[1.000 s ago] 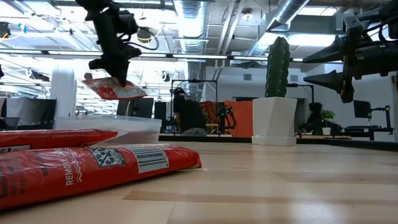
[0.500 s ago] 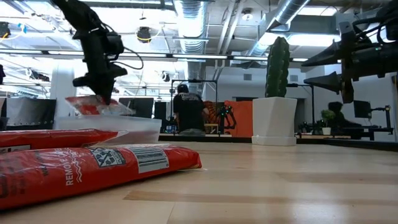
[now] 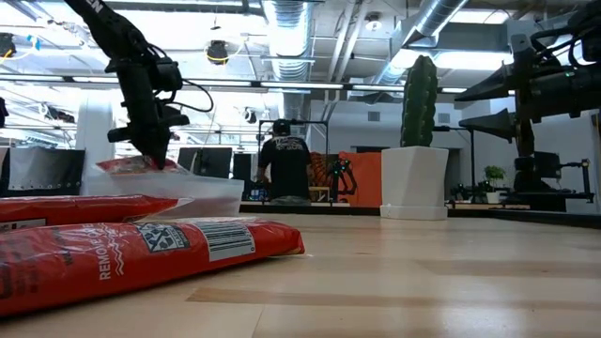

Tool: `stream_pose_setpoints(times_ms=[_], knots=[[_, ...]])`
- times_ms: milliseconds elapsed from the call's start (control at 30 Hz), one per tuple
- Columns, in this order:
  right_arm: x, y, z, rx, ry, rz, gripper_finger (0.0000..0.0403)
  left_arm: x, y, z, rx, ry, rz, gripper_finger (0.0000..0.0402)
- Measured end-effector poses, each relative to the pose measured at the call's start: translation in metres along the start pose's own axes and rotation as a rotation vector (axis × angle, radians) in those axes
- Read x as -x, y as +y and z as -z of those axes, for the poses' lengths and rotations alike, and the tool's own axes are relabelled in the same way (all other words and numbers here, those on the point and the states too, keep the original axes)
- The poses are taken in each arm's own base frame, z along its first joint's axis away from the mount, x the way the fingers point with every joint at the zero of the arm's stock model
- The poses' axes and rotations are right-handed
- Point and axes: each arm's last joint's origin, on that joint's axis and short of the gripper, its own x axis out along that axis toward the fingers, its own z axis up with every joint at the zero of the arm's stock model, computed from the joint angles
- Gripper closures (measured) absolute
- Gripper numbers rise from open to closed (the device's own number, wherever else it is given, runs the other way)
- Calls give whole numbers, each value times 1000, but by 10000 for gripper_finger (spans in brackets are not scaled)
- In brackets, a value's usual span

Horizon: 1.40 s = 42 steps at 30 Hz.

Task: Sort popcorn bags into baskets
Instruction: Put the red popcorn bag into the transparent bin

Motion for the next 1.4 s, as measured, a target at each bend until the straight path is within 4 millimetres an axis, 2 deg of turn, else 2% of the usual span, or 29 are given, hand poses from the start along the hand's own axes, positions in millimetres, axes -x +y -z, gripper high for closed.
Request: stream_pose_setpoints(times_ms=[133, 500, 567, 667, 800, 933, 1033, 1133, 1267, 1400], knots=[[0, 0, 0, 0, 0, 0, 143, 0, -2, -3, -29, -31, 4, 354], [0, 0, 0, -1, 0, -1, 143, 4, -2, -3, -58, 2, -21, 201], [0, 0, 0, -1, 1, -2, 143, 13, -5, -10, -39, -1, 36, 185], [0, 0, 0, 0, 1, -2, 143, 31, -17, -19, -34, 23, 225, 171], [0, 0, 0, 0, 2, -2, 143, 50, -53, -17, -96, 105, 460, 169], [0, 0, 0, -1, 2, -2, 143, 66, -103, 7, -203, 211, 587, 171], [0, 0, 0, -1, 8, -9, 143, 83, -144, 35, -279, 286, 672, 172], [0, 1, 1, 1, 23, -22, 143, 106, -179, 68, -364, 324, 677, 172], [0, 1, 1, 0, 26, -26, 143, 135, -215, 113, -424, 242, 614, 172], [0, 1, 2, 0, 46, -47, 143, 160, -242, 156, -414, 130, 616, 172]])
